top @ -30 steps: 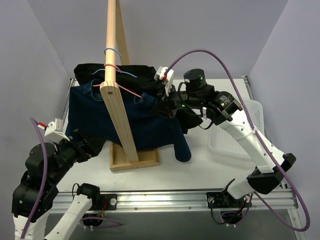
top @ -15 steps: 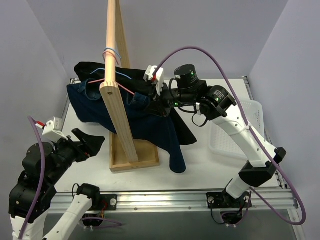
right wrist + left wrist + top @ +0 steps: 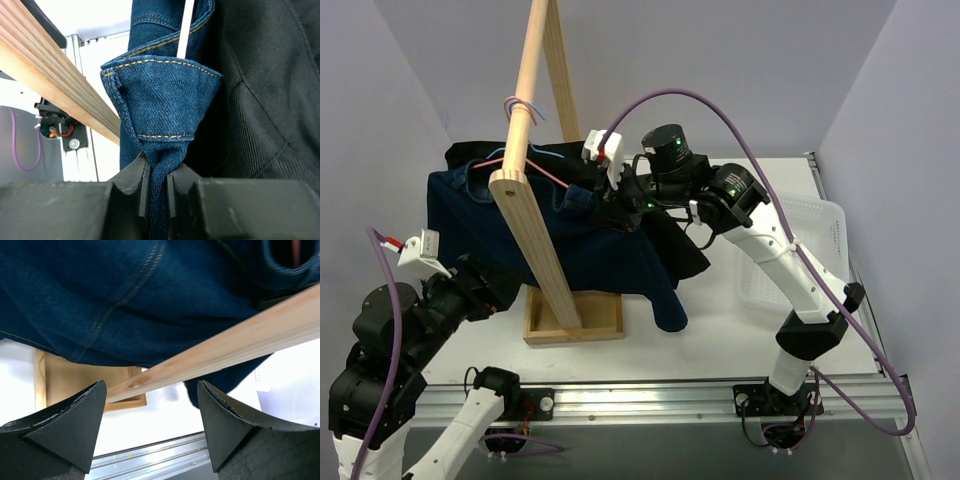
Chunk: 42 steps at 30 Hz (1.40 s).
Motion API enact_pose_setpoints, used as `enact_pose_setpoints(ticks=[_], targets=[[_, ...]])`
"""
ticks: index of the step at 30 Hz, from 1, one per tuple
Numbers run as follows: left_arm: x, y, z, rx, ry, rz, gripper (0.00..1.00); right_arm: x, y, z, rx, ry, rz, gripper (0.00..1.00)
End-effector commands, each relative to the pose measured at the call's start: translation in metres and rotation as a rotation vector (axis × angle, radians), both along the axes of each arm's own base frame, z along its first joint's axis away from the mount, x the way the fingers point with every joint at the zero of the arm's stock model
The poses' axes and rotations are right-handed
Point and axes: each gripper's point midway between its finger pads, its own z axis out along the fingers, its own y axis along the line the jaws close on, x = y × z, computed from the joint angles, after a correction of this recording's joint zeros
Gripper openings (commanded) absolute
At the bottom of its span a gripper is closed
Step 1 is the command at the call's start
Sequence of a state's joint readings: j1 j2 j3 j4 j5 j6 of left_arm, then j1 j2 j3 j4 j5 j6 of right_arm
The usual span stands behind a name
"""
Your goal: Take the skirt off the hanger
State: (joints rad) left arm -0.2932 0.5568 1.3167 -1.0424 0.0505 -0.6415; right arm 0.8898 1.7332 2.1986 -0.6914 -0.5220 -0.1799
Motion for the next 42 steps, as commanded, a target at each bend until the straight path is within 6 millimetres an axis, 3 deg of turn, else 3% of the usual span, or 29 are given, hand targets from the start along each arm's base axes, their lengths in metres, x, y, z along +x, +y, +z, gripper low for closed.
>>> enact_pose_setpoints(ticks=[1,9,23,28,34,42], targets=[[-0.002,-0.001,0.013,0.022,-0.038,-0.023,0.82,-0.001,0.011,0.045,0.119,-0.125,-0.006,0.0],[0.001,-0.008,0.009,0.024,-0.022,-0.062,0.79,-0.01,-0.005,0.084,0.199,-0.185,-0.031,0.0],[-0.004,0.002,0.011,0.051,-0.011,-0.022,0.78,-0.04,0.0,0.102,0.249,-0.202,0.01,0.0],[0.001,0.009,0.01,0.074,0.001,0.019,0.78,-0.053,-0.008,0.115,0.292,-0.223,-0.018,0.0],[0.005,0.014,0.015,0.098,0.001,0.045,0.77,-0.055,-0.01,0.112,0.278,-0.224,-0.018,0.0],[0.001,0.017,0.037,0.091,-0.038,0.055,0.75,-0.044,0.014,0.091,0.228,-0.209,0.007,0.0]])
